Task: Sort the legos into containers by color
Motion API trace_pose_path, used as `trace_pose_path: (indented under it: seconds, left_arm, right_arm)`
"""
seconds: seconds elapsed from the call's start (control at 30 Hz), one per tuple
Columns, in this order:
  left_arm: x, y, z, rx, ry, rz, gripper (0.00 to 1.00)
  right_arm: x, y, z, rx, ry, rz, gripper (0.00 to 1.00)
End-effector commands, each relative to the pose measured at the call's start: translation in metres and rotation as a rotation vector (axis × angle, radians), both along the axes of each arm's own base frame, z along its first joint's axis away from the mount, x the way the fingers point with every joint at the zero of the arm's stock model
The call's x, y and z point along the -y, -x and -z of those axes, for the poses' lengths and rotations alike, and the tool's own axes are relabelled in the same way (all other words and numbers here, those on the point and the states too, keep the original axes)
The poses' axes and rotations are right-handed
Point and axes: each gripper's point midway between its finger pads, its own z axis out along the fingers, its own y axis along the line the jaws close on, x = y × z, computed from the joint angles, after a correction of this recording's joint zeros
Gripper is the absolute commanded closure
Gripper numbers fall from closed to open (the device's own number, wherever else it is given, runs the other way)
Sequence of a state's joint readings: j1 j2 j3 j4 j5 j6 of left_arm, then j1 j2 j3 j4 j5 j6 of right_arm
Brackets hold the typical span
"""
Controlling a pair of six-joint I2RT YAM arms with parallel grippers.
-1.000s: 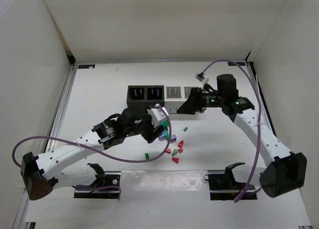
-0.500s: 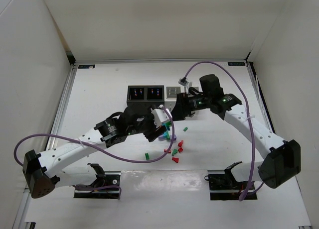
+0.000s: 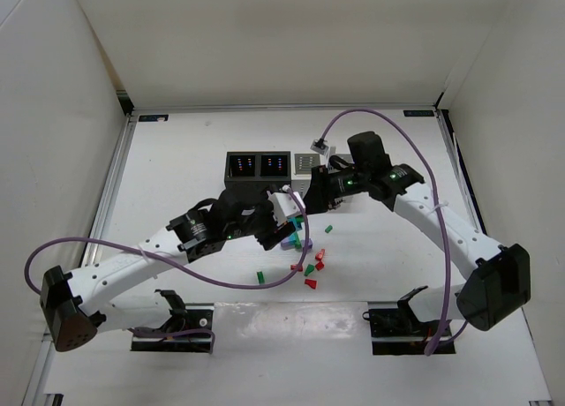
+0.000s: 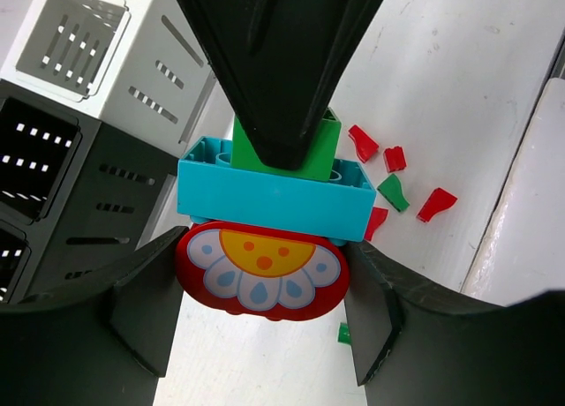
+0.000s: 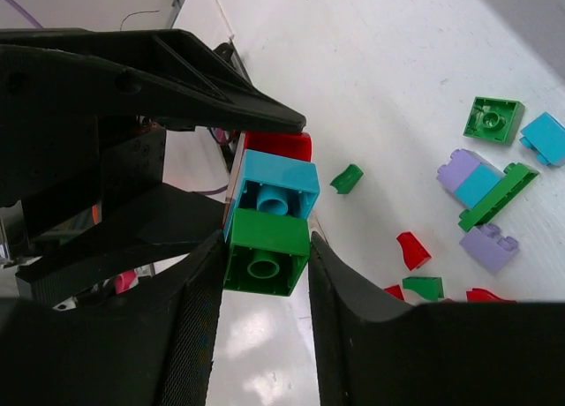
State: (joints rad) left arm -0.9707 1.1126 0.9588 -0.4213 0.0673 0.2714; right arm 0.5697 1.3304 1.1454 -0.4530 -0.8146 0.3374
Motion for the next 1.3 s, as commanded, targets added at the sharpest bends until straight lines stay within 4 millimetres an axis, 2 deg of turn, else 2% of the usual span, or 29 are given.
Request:
trace_pose_path:
  seconds: [0.0,0.03,0.07,0.23,0.37,0.47,0.53,0.57,0.6,0.63,0.67,0.7,0.73,0.77,0.9,0.97,1.07,1.1,1.13,1.17,1.27]
  left_arm:
    - [0.003,-0.002,-0.031,0.064,0.088,-0.001,0.48]
    - [0.002,-0.003,-0.029,0.066,0.081,-0.007,0.48]
    - [-0.001,-0.003,-0.029,0.071,0.085,-0.017,0.48]
    - [-0.01,-0.002,-0.024,0.074,0.093,-0.05,0.48]
    - [-0.013,-0.002,-0.017,0.071,0.086,-0.062,0.48]
    - [-0.012,-0.003,-0.015,0.065,0.086,-0.066,0.48]
    - [-0.014,-0.008,-0.015,0.071,0.073,-0.091,0.48]
    - [-0.014,-0.008,-0.015,0.071,0.068,-0.093,0.48]
    - [-0.014,-0.009,-0.013,0.067,0.061,-0.096,0.48]
    - [-0.015,-0.012,-0.012,0.07,0.057,-0.113,0.48]
    - [-0.015,-0.012,-0.011,0.065,0.055,-0.119,0.48]
    - [-0.015,-0.013,-0.01,0.06,0.053,-0.128,0.48]
    - [-0.016,-0.014,-0.011,0.06,0.055,-0.138,0.48]
    - [-0.015,-0.017,-0.009,0.054,0.054,-0.148,0.48]
    - [-0.016,-0.022,-0.006,0.03,0.046,-0.174,0.5]
    - [-0.016,-0.023,-0.006,0.025,0.043,-0.171,0.5]
    - [-0.013,-0.024,-0.009,0.025,0.058,-0.157,0.5]
    - [-0.012,-0.025,-0.01,0.028,0.059,-0.154,0.5]
    - [-0.01,-0.025,-0.011,0.027,0.062,-0.147,0.5]
    - [-0.009,-0.024,-0.012,0.026,0.066,-0.141,0.5]
    - [-0.005,-0.026,-0.012,0.024,0.056,-0.129,0.5]
  right_arm:
    - [0.001,-0.003,-0.017,0.055,-0.028,-0.01,0.93]
    - [0.004,-0.007,-0.018,0.055,-0.033,-0.006,0.99]
    - [0.007,-0.008,-0.022,0.064,-0.037,0.007,1.0]
    - [0.028,-0.029,-0.03,0.098,-0.046,0.089,1.0]
    - [0.054,-0.054,-0.033,0.102,-0.055,0.187,1.0]
    - [0.061,-0.065,-0.032,0.113,-0.045,0.22,1.0]
    - [0.066,-0.074,-0.027,0.136,-0.011,0.261,1.0]
    - [0.076,-0.095,-0.016,0.182,0.082,0.372,1.0]
    - [0.081,-0.104,-0.015,0.205,0.119,0.416,1.0]
    - [0.089,-0.12,-0.006,0.243,0.204,0.478,1.0]
    - [0.094,-0.129,0.0,0.273,0.275,0.531,1.0]
    - [0.091,-0.135,-0.003,0.307,0.295,0.542,1.0]
    - [0.098,-0.149,0.006,0.332,0.361,0.579,1.0]
    - [0.102,-0.158,0.004,0.354,0.395,0.614,1.0]
    - [0.113,-0.186,0.022,0.319,0.462,0.688,1.0]
    - [0.114,-0.196,0.025,0.322,0.476,0.699,0.98]
    - [0.126,-0.205,0.04,0.335,0.58,0.764,0.98]
    - [0.129,-0.208,0.047,0.337,0.618,0.781,0.96]
    - [0.13,-0.212,0.046,0.36,0.627,0.796,0.94]
    - [0.131,-0.21,0.051,0.342,0.642,0.796,0.81]
    - [0.123,-0.208,0.048,0.35,0.623,0.77,0.57]
